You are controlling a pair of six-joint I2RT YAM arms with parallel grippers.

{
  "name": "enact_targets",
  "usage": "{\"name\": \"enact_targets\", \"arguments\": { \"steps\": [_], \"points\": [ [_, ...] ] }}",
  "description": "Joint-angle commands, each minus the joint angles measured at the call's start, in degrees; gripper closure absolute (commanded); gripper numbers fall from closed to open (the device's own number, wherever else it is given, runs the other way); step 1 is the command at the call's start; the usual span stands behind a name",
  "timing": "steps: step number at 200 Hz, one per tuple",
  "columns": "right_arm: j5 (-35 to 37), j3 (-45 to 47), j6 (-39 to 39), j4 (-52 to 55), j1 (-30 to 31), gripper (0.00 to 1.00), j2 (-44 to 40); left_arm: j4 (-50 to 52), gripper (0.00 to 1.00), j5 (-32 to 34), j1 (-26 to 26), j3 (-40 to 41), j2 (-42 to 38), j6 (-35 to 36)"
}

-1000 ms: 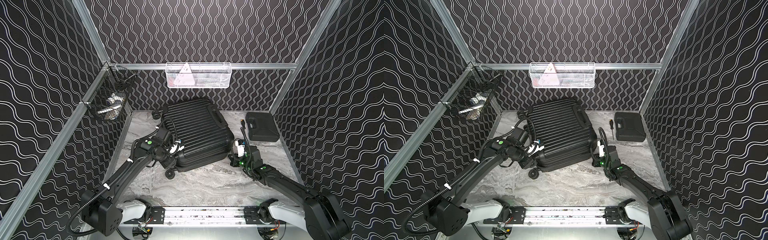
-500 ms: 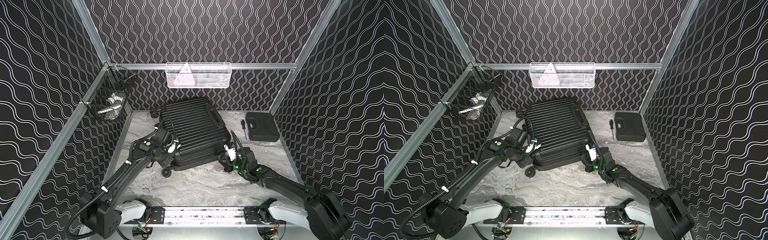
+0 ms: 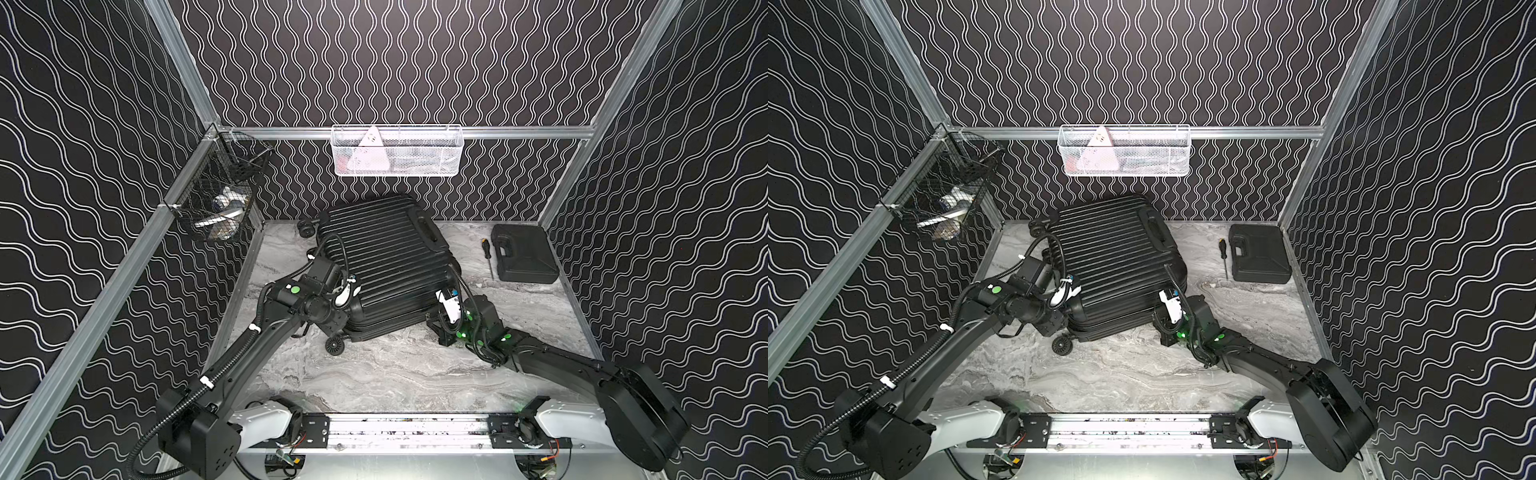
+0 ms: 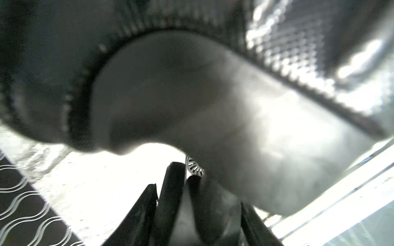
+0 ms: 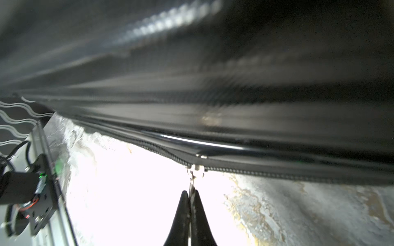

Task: Close the suitcase zippers
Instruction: Zip the zipper on the suitcase.

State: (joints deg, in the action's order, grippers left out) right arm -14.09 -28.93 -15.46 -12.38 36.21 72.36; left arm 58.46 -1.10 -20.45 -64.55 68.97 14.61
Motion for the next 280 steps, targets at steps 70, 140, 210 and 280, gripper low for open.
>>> {"name": "enact_targets", "arguments": {
  "steps": [70,140,210,280],
  "points": [
    [1.09,-7.16,2.87,2.36,-3.36,1.0,9.5,-13.21,0.81,-6.15,-0.19,6.49,-10.59,-36.8],
    [-2.27,-10.97,3.93,3.02,-5.53,1.0,13.34,-19.14,0.82,-8.21,-4.29,11.9,-10.42,-42.27],
    [-7.21,-7.18,1.64,0.69,-3.42,1.0,9.82,-21.9,0.82,-9.58,-4.79,10.91,-6.8,-38.74],
    [-8.53,-8.11,1.94,-0.5,3.99,1.0,10.66,-25.2,0.82,-10.76,-5.04,10.86,-5.15,-40.34]
  ]
}}
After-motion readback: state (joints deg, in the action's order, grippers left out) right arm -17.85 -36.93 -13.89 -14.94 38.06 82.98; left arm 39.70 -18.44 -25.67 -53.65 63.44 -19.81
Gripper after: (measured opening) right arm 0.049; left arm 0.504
